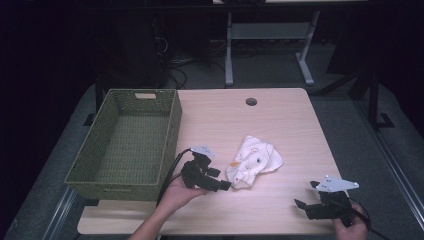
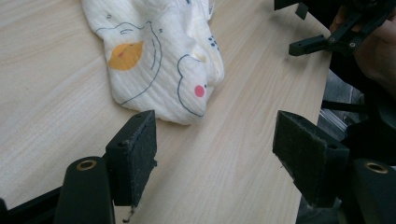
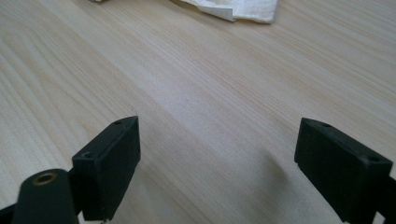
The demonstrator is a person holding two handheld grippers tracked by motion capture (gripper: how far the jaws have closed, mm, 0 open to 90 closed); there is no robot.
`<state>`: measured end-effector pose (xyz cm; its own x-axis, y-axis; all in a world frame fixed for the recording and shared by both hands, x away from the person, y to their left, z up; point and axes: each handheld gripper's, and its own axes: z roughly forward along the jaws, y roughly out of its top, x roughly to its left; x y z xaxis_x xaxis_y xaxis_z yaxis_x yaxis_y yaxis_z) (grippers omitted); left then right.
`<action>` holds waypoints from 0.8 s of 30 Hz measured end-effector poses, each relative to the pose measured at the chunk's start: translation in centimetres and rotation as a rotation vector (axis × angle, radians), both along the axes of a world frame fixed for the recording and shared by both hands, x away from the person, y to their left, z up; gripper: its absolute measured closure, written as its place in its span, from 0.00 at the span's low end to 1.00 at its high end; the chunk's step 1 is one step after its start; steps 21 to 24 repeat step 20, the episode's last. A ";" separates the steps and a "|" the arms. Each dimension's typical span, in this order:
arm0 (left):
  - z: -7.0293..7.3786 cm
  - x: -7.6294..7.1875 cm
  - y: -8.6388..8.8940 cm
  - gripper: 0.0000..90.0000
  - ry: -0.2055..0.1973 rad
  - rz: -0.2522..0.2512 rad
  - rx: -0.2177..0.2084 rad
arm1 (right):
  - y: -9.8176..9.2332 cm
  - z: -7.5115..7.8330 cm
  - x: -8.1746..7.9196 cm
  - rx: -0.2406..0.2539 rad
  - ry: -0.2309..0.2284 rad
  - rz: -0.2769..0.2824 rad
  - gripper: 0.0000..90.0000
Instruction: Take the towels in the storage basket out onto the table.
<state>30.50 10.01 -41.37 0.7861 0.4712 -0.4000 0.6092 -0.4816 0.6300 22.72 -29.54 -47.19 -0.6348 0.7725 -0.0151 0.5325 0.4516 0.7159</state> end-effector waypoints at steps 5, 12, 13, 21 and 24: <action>-0.3 -0.6 0.2 0.34 -0.003 -0.009 0.006 | 0.0 0.0 0.0 0.000 0.000 -0.001 0.16; -1.4 -1.8 0.5 0.33 0.013 -0.015 -0.018 | 0.1 -0.1 -0.1 0.001 0.004 -0.002 0.16; -1.5 -2.0 0.5 0.33 0.020 -0.018 -0.023 | 0.1 -0.1 -0.1 0.001 0.003 -0.001 0.16; -2.8 -2.7 0.7 0.32 0.014 -0.032 0.014 | 0.1 -0.1 -0.2 0.014 -0.001 0.008 0.16; -2.8 -2.7 0.7 0.32 0.014 -0.032 0.014 | 0.1 -0.1 -0.2 0.014 -0.001 0.008 0.16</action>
